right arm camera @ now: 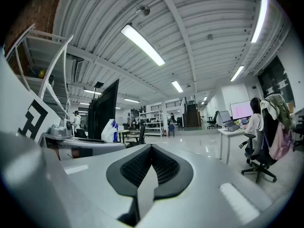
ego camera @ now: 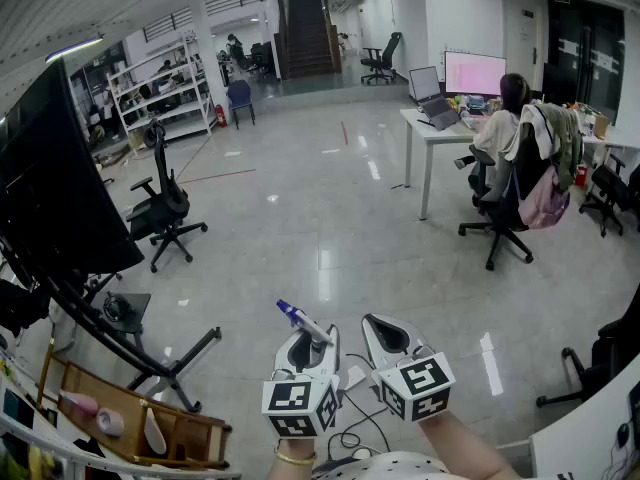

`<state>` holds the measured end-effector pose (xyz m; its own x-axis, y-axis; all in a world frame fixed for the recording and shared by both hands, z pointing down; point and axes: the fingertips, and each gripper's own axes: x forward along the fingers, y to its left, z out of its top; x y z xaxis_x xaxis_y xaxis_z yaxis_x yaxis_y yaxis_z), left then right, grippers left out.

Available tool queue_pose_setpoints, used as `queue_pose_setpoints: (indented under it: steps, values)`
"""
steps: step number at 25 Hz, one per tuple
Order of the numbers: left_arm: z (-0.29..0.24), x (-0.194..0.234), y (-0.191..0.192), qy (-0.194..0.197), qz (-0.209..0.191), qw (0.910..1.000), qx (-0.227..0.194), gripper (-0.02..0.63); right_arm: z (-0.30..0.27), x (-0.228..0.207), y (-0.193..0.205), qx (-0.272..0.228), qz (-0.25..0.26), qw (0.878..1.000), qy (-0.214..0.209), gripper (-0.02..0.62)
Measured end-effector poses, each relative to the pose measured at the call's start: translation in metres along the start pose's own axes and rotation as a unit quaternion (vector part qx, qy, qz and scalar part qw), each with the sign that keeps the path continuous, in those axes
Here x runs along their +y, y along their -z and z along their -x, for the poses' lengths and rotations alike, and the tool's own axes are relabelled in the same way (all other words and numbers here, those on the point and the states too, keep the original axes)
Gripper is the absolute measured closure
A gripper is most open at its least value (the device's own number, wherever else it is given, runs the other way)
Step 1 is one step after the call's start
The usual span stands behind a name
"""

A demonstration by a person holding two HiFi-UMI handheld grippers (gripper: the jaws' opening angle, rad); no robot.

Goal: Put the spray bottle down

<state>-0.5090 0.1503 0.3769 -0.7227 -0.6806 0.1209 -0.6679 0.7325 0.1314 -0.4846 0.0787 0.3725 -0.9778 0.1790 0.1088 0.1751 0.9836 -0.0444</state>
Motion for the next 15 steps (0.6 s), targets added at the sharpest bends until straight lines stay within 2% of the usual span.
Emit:
queue_pose_setpoints:
  steps: [7,15]
  values:
    - [0.0,0.012,0.009,0.01,-0.002,0.9999,0.002,0.476,-0.006,0.001,0.008,-0.003,-0.002,1.0,0.016,0.597]
    - [-0.019,-0.003,0.017,0.062,-0.02,0.9977,0.016,0.476,0.006,-0.025,0.011,-0.006,-0.01,0.997,0.079,0.597]
